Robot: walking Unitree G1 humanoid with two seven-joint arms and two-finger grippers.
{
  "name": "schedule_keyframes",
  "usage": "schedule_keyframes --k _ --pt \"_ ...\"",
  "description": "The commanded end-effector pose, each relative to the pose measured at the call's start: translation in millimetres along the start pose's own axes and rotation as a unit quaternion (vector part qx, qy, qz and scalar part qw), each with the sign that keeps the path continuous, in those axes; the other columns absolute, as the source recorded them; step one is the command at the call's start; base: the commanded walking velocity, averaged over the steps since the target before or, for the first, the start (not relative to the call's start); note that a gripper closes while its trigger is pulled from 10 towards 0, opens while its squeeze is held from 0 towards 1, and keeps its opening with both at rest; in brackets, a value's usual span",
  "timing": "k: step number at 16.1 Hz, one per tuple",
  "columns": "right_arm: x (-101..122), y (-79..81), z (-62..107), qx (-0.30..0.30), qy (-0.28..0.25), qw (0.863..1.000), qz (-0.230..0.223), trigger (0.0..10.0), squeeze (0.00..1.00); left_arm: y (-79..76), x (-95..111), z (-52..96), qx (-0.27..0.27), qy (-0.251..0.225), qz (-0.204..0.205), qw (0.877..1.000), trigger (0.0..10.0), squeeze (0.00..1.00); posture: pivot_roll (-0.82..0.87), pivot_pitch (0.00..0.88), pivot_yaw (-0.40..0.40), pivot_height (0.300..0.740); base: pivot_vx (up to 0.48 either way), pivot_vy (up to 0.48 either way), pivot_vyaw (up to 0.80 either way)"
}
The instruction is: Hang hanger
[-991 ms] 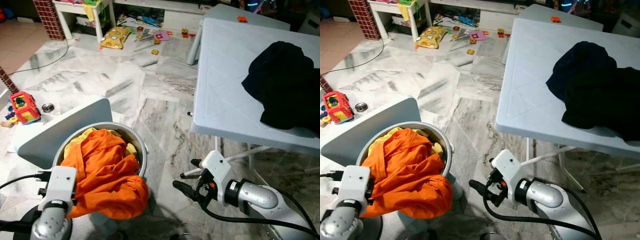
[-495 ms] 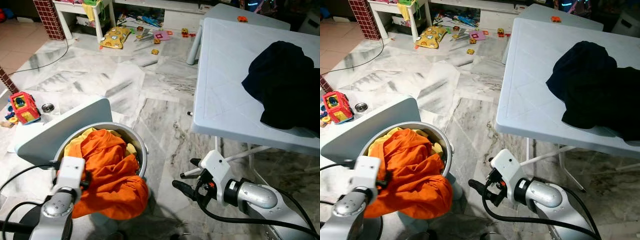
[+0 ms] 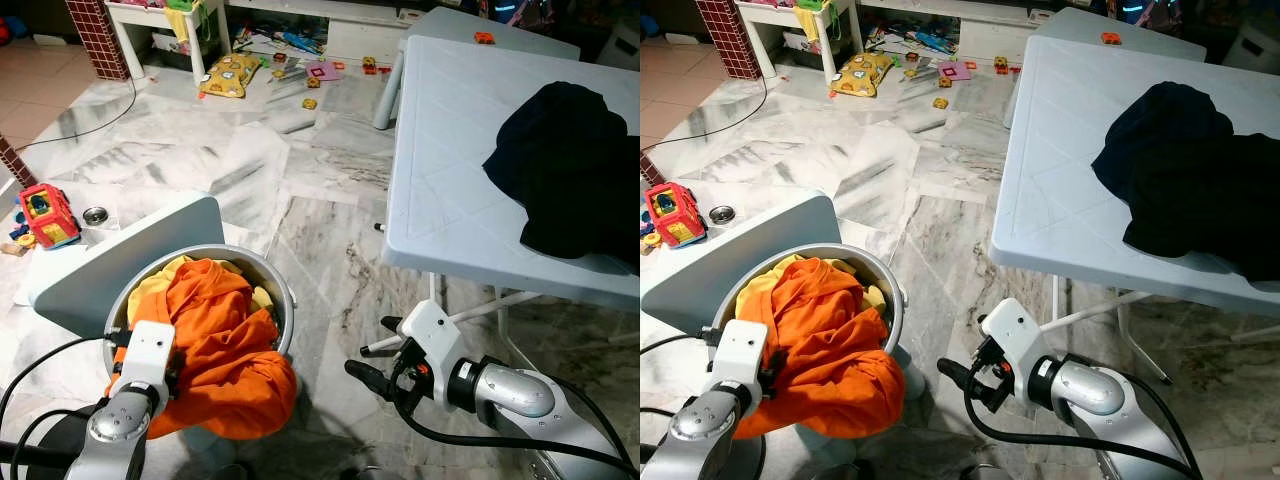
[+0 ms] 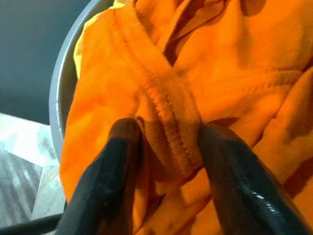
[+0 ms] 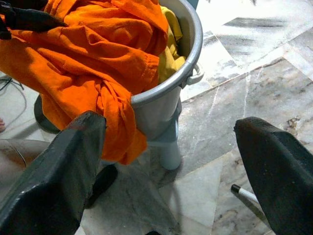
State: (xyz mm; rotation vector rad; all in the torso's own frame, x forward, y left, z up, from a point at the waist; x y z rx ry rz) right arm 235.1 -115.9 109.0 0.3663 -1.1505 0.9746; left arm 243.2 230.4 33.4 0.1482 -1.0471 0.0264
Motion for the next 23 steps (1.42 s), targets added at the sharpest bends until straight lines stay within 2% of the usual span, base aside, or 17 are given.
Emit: schedule_keyframes --k 1,4,5,8,12,13,14,15,16,18,23 --pt "-1.8 3.0 -0.4 0.008 0.003 1.000 0.003 10.0 0.00 3.2 -0.7 3.6 0.012 -0.003 0.008 1.000 0.0 0.00 -0.13 0.161 -0.053 0.740 0.000 0.000 0.00" --pt "-2.2 2.8 -0.7 0.008 0.003 1.000 0.004 10.0 0.00 2.8 12.3 8.9 0.037 -0.034 0.033 0.998 0.0 0.00 -0.13 0.161 -0.058 0.740 0.000 0.000 0.00" --pt "-2.5 2.3 -0.6 0.008 0.004 1.000 0.005 10.0 0.00 3.9 23.9 9.8 0.051 -0.067 0.060 0.995 0.0 0.00 -0.14 0.161 -0.060 0.740 0.000 0.000 0.00" --pt "-2.7 1.2 -0.9 0.008 0.004 1.000 0.008 10.0 0.00 5.9 45.0 12.4 0.056 -0.129 0.109 0.984 0.0 0.00 -0.14 0.160 -0.062 0.740 0.000 0.000 0.00" --pt "-2.8 1.2 -1.3 0.008 0.004 1.000 0.009 10.0 0.00 8.9 39.6 12.6 0.066 -0.116 0.105 0.986 0.0 0.00 -0.13 0.159 -0.060 0.740 0.000 0.000 0.00" --pt "-3.0 1.1 -1.4 0.007 0.004 1.000 0.009 10.0 0.00 6.1 43.0 14.3 0.067 -0.125 0.100 0.985 0.0 0.00 -0.13 0.159 -0.060 0.740 0.000 0.000 0.00" --pt "-3.1 1.1 -1.4 0.007 0.004 1.000 0.009 10.0 0.00 4.1 45.9 15.8 0.068 -0.130 0.090 0.985 4.6 0.00 -0.13 0.158 -0.060 0.740 0.000 0.000 0.00" --pt "-3.1 1.1 -1.5 0.007 0.004 1.000 0.009 10.0 0.00 -2.4 44.8 18.6 0.065 -0.123 0.104 0.985 10.0 0.33 -0.13 0.157 -0.060 0.740 0.000 0.000 0.00" --pt "-3.3 1.2 -1.6 0.008 0.004 1.000 0.009 10.0 0.00 -12.2 40.9 21.7 0.052 -0.106 0.102 0.988 10.0 1.00 -0.13 0.157 -0.059 0.740 0.000 0.000 0.00" --pt "-3.5 1.3 -2.7 0.009 0.004 1.000 0.008 10.0 0.00 -22.8 31.1 23.8 0.029 -0.083 0.075 0.993 10.0 1.00 -0.13 0.158 -0.062 0.740 0.000 0.000 0.00" --pt "-4.5 3.1 -2.8 0.012 0.005 1.000 0.004 10.0 0.00 -10.0 13.9 17.4 0.040 -0.037 0.071 0.996 10.0 1.00 -0.13 0.166 -0.059 0.740 0.000 0.000 0.00"
Point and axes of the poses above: a point about 5 cm out from each wrist's last joint towards the gripper, its own z axis pointing back from the gripper into the wrist, its own x axis along the axis of the wrist's last joint, y = z × x, the point moved 2 cm from there along -z, pointing out of the wrist towards the gripper, and after that the axes turned 11 degrees about z, right-handed, at the moved point
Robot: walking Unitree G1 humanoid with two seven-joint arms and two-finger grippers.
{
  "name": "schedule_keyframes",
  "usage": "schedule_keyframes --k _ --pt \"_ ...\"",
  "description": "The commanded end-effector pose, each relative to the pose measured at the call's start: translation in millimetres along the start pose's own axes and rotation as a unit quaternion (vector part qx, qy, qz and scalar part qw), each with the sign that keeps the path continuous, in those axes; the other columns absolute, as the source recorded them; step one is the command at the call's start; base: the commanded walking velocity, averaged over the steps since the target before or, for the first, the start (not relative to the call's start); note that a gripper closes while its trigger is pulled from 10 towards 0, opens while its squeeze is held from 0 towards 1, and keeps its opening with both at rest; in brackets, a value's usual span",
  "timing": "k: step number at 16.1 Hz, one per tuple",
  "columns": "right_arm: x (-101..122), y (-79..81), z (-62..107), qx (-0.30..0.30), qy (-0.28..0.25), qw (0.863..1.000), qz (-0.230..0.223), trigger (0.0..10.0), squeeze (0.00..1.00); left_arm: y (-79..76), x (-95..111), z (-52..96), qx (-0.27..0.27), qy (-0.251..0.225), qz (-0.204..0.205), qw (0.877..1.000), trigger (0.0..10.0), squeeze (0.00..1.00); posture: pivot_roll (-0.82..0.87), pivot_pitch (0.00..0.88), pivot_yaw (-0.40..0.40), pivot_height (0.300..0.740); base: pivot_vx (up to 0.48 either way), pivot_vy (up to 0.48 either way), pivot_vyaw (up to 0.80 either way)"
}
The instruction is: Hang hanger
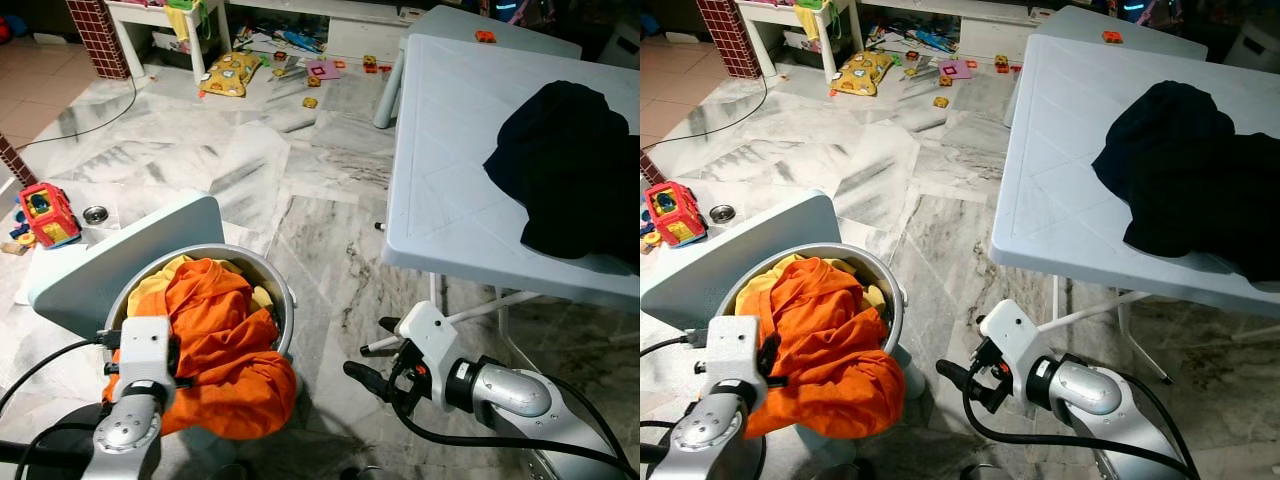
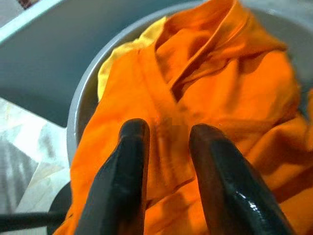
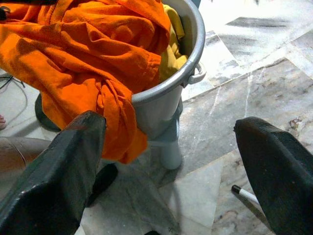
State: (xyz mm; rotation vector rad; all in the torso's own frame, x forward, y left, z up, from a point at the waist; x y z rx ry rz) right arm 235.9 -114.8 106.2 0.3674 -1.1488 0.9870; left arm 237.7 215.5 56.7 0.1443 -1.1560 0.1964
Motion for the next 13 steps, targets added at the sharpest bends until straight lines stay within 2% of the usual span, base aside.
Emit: schedule_keyframes --k 1,9,13 --pt "-2.6 2.5 -0.4 0.008 0.004 1.000 0.000 10.0 0.00 2.2 -4.3 -2.1 -0.001 0.016 -0.004 1.000 10.0 1.00 -0.13 0.166 -0.060 0.740 0.000 0.000 0.00" --pt "-2.2 2.7 0.7 0.008 0.006 1.000 0.002 10.0 0.00 -1.6 -5.3 -15.6 -0.030 0.033 -0.021 0.999 10.0 1.00 -0.14 0.168 -0.058 0.740 0.000 0.000 0.00" --pt "-2.7 3.0 -0.6 0.006 0.007 1.000 -0.002 10.0 0.00 2.4 -19.5 -14.5 -0.028 0.063 -0.038 0.997 10.0 1.00 -0.14 0.168 -0.057 0.740 0.000 0.000 0.00"
Point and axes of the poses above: a point about 5 cm out from each wrist's last joint towards the gripper, its own z axis pointing back from the gripper into the wrist, its own x axis along the axis of the wrist's last joint, y = z × x, the point moved 2 cm from there along -z, pointing out of the wrist towards the gripper, and after that the axes turned 11 degrees about z, right-handed, at the moved point
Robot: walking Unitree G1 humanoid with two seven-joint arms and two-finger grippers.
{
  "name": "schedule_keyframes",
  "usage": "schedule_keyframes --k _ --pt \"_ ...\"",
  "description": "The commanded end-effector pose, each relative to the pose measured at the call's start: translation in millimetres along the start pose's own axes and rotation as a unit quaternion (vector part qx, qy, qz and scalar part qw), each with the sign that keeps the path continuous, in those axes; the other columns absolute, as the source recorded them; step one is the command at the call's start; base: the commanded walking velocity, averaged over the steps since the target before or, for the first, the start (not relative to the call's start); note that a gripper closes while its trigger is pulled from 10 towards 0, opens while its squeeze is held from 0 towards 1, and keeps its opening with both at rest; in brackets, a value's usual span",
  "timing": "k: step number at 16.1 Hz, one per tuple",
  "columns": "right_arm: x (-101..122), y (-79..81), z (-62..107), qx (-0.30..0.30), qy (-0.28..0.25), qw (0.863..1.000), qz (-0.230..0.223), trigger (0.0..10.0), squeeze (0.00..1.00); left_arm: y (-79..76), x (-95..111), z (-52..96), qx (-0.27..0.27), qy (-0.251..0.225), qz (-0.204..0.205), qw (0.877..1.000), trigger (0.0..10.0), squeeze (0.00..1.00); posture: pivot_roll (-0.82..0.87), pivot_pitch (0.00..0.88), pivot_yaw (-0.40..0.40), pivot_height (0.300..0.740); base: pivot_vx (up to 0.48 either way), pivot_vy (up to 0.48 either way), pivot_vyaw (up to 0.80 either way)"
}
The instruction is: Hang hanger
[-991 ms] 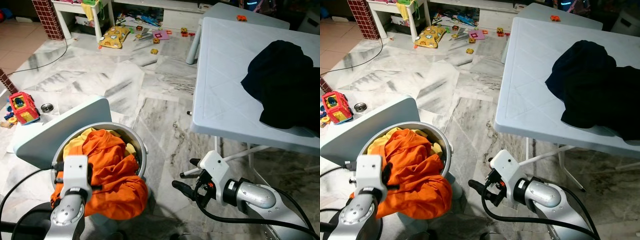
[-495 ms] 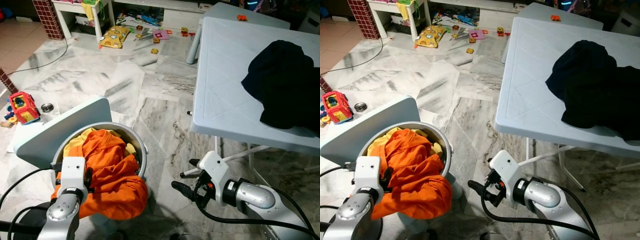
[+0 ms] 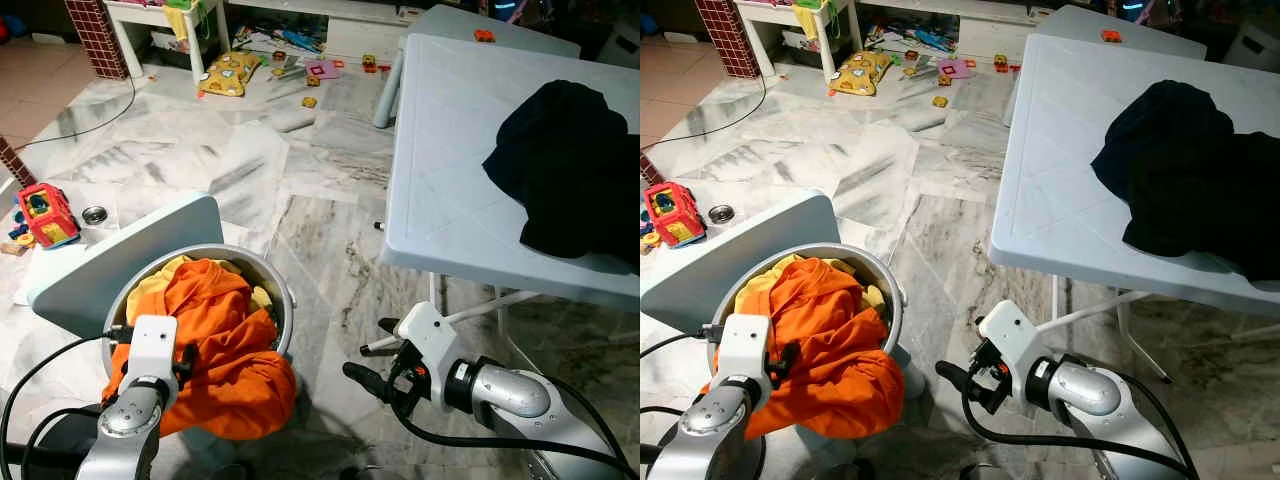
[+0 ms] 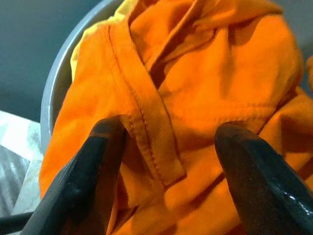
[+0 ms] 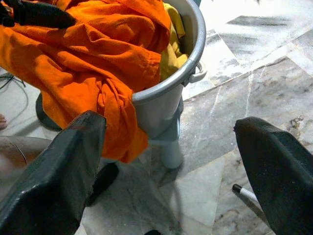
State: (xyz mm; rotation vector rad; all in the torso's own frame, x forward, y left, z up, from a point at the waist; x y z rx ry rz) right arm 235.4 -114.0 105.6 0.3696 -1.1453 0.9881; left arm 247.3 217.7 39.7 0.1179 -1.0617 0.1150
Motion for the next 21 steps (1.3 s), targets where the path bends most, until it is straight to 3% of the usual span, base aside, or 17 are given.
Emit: schedule_keyframes --k 1,2,3,4,5,6,17,21 --pt "-2.4 2.1 -0.3 0.005 0.006 1.000 -0.001 10.0 0.00 2.5 -9.0 0.3 0.000 0.019 -0.008 1.000 10.0 1.00 -0.14 0.168 -0.057 0.740 0.000 0.000 0.00" --pt "-2.6 2.2 -0.3 0.005 0.006 1.000 0.000 10.0 0.00 3.3 -11.1 -0.1 -0.001 0.025 -0.010 1.000 10.0 0.96 -0.14 0.167 -0.056 0.740 0.000 0.000 0.00" --pt "-3.0 2.0 0.0 0.005 0.006 1.000 0.000 10.0 0.00 5.9 -11.9 -0.1 0.002 0.026 -0.013 1.000 4.0 0.00 -0.14 0.168 -0.053 0.740 0.000 0.000 0.00" --pt "-3.3 1.9 0.3 0.005 0.007 1.000 0.001 10.0 0.00 7.9 -12.1 0.0 0.006 0.027 -0.014 1.000 2.7 0.00 -0.14 0.168 -0.053 0.740 0.000 0.000 0.00" --pt "-3.4 1.9 0.3 0.005 0.007 1.000 0.001 10.0 0.00 8.2 -12.2 -0.1 0.006 0.027 -0.014 1.000 2.7 0.00 -0.14 0.168 -0.053 0.740 0.000 0.000 0.00" --pt "-3.4 2.4 0.5 0.005 0.007 1.000 0.000 10.0 0.00 10.9 -14.2 -0.6 0.009 0.030 -0.012 0.999 0.0 0.00 -0.14 0.171 -0.052 0.740 0.000 0.000 0.00" --pt "-4.8 3.9 -1.2 0.004 0.007 1.000 -0.002 10.0 0.00 12.6 -12.9 -0.1 0.018 0.019 -0.005 1.000 0.0 0.00 -0.13 0.173 -0.049 0.740 0.000 0.000 0.00" --pt "-5.7 3.4 -1.8 0.002 0.008 1.000 -0.004 10.0 0.00 16.7 3.0 -0.1 0.039 -0.030 0.019 0.999 0.0 0.00 -0.13 0.172 -0.051 0.740 0.000 0.000 0.00"
Point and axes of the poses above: a point about 5 cm out from each wrist's last joint towards the gripper, its own z axis pointing back from the gripper into the wrist, its own x axis along the axis of the wrist's last joint, y = z × x, the point moved 2 cm from there along -z, pointing out of the wrist towards the gripper, and after that the axes turned 11 degrees about z, right-handed, at the moved point
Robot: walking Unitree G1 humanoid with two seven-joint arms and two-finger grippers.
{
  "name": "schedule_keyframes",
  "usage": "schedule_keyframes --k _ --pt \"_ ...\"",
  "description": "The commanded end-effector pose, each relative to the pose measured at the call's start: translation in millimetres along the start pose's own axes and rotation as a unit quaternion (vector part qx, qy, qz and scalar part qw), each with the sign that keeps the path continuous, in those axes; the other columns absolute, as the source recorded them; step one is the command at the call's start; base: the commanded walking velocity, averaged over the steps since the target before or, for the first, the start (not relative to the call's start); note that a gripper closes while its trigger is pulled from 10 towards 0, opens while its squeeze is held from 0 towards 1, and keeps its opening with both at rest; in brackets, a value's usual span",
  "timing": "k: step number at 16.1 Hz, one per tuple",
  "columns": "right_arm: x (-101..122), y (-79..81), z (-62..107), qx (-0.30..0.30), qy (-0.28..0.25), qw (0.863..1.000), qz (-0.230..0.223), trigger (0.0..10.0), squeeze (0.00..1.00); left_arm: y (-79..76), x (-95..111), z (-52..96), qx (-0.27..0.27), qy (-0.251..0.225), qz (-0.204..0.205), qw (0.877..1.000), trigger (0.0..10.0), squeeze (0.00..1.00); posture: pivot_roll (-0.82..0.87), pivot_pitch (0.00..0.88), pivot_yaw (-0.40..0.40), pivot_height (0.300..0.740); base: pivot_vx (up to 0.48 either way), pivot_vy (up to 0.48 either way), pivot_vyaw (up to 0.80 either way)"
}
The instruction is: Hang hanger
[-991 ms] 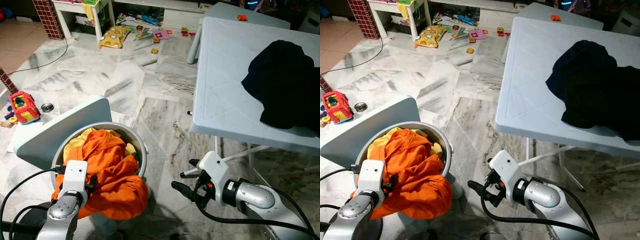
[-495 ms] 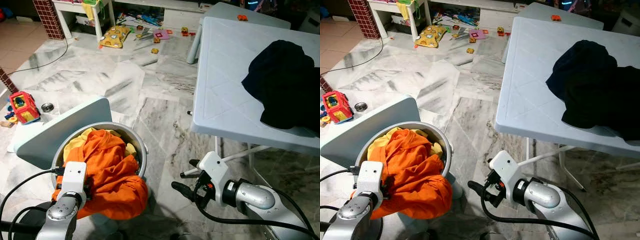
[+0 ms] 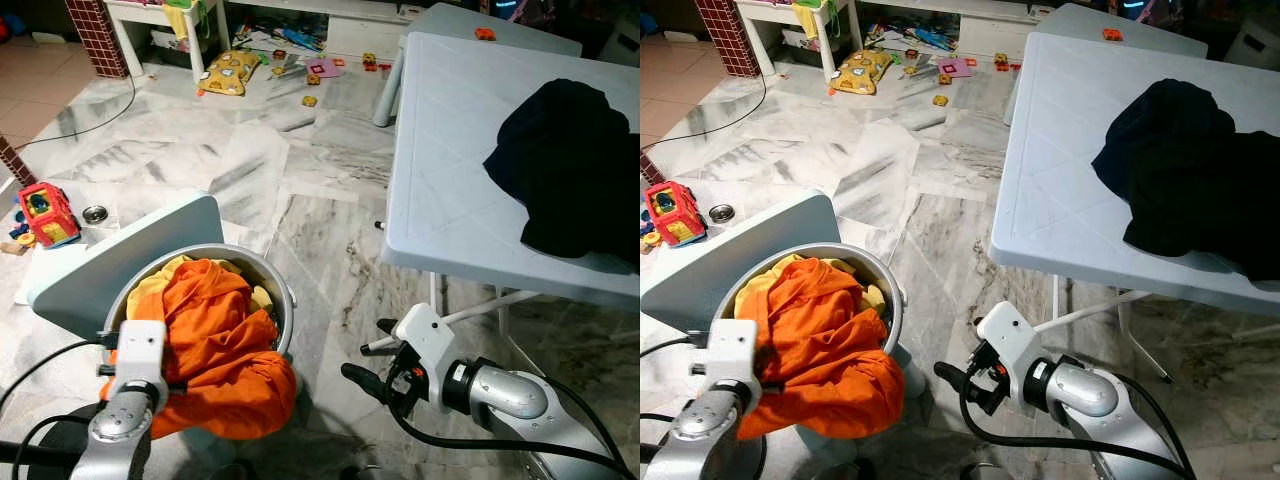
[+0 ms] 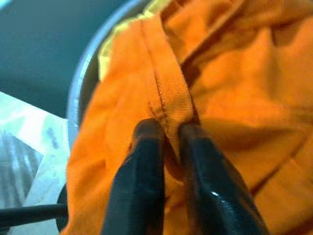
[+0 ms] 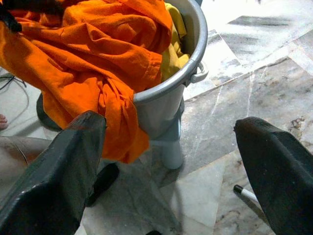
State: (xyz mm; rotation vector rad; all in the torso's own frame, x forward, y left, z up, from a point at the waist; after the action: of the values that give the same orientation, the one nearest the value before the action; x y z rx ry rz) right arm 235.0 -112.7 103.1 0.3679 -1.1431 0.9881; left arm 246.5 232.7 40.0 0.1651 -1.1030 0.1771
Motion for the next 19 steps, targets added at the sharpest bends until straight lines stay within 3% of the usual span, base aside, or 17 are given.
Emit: schedule_keyframes --k 1,4,6,7,11,14,16,18,19 --pt "-4.4 1.3 -0.4 0.002 0.006 1.000 -0.004 10.0 0.00 -0.3 10.9 0.1 0.004 -0.029 0.020 0.999 0.0 0.00 -0.13 0.169 -0.052 0.740 0.000 0.000 0.00" --pt "-4.2 0.1 -1.6 0.002 0.006 1.000 -0.001 10.0 0.00 -14.4 37.5 1.6 -0.029 -0.091 0.065 0.993 0.0 0.00 -0.13 0.163 -0.054 0.740 0.000 0.000 0.00" --pt "-4.3 -1.0 -2.9 0.001 0.005 1.000 0.001 10.0 0.00 -26.4 68.8 5.3 -0.061 -0.151 0.119 0.979 0.0 0.00 -0.13 0.158 -0.054 0.740 0.000 0.000 0.00" --pt "-4.4 -1.2 -3.2 0.000 0.005 1.000 0.001 10.0 0.00 -38.1 81.6 8.1 -0.102 -0.159 0.172 0.967 0.0 0.00 -0.13 0.158 -0.054 0.740 0.000 0.000 0.00" --pt "-5.3 -1.2 -5.3 -0.005 0.004 1.000 0.000 10.0 0.00 -48.4 129.3 18.0 -0.163 -0.231 0.222 0.933 0.0 0.00 -0.12 0.151 -0.052 0.740 0.000 0.000 0.00" --pt "-5.2 -1.2 -7.0 -0.006 0.002 1.000 0.001 10.0 0.00 -50.0 141.7 23.5 -0.196 -0.244 0.284 0.906 0.0 0.00 -0.12 0.152 -0.048 0.740 0.000 0.000 0.00" --pt "-5.8 -0.9 -6.5 -0.009 0.002 1.000 -0.002 10.0 0.00 -26.6 121.4 18.5 -0.126 -0.230 0.294 0.919 0.0 0.00 -0.12 0.157 -0.048 0.740 0.000 0.000 0.00" --pt "-7.8 -0.6 -5.3 -0.011 0.004 1.000 -0.006 10.0 0.00 4.6 84.2 16.3 -0.012 -0.192 0.276 0.942 0.0 0.00 -0.11 0.164 -0.056 0.740 0.000 0.000 0.00" --pt "-8.0 -0.7 -5.4 -0.011 0.004 1.000 -0.006 10.0 0.00 10.5 77.1 16.1 0.013 -0.182 0.268 0.946 0.0 0.00 -0.11 0.164 -0.056 0.740 0.000 0.000 0.00"
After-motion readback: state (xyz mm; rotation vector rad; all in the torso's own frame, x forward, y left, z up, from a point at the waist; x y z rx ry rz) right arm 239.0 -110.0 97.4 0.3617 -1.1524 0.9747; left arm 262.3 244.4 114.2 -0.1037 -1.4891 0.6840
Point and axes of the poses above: a point about 5 cm out from each wrist's last joint towards the gripper, its own z axis pointing back from the gripper into the wrist, its own x axis along the axis of the wrist's last joint, y = z × x, the point moved 2 cm from there along -z, pointing out of the wrist towards the gripper, and after that the axes turned 11 degrees about z, right-handed, at the moved point
